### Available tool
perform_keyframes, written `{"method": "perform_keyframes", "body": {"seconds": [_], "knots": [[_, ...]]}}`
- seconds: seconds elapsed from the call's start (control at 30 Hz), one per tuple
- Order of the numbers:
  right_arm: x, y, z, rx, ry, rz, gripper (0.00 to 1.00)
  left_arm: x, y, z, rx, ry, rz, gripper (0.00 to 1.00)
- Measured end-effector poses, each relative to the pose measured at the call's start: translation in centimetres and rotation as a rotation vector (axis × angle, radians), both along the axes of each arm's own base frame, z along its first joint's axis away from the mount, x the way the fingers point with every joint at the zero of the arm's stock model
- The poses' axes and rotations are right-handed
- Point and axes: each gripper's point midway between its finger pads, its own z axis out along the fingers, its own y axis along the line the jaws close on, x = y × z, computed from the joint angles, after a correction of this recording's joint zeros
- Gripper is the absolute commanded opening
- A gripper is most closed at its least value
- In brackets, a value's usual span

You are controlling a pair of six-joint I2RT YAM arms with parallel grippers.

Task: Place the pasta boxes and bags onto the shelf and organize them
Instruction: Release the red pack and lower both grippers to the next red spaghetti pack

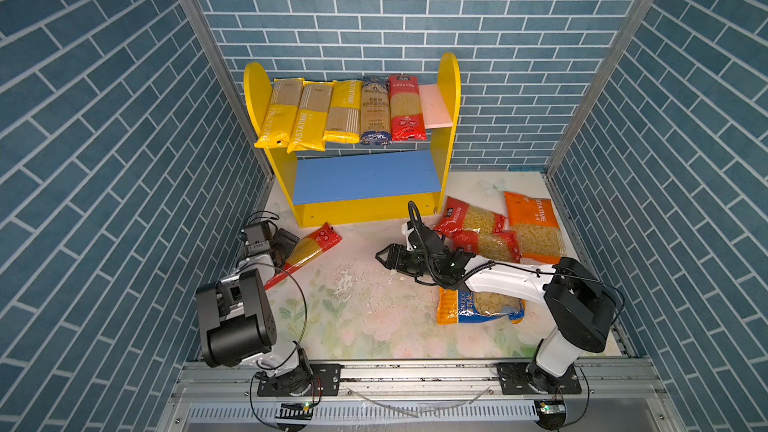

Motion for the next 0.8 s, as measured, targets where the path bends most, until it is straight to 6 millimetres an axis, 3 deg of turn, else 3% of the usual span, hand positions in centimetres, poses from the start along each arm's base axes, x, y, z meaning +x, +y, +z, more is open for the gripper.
{"method": "perform_keyframes", "body": {"seconds": [0.2, 0.43, 0.53, 0.63, 0.8], "knots": [[0.0, 0.0, 0.0, 0.001, 0.005, -0.004, 0.67, -1.6, -3.7, 0.1, -0.033, -0.042, -0.017, 0.83], [0.3, -0.3, -0.3, 0.01, 0.019, -0.041, 0.67, -5.0, -13.0, 0.3, -0.073, -0.054, -0.168, 0.83], [0.6, -0.9, -1.1, -0.009, 0.025, -0.063, 0.67, -7.1, -15.7, 0.6, -0.095, -0.037, -0.227, 0.83], [0.7, -1.3, -1.5, -0.02, 0.025, -0.075, 0.67, -8.3, -16.0, 1.7, -0.09, -0.043, -0.242, 0.84], [0.9, -1.4, -1.6, -0.02, 0.02, -0.084, 0.67, -8.9, -14.4, 3.9, 0.008, -0.045, -0.249, 0.85]]}}
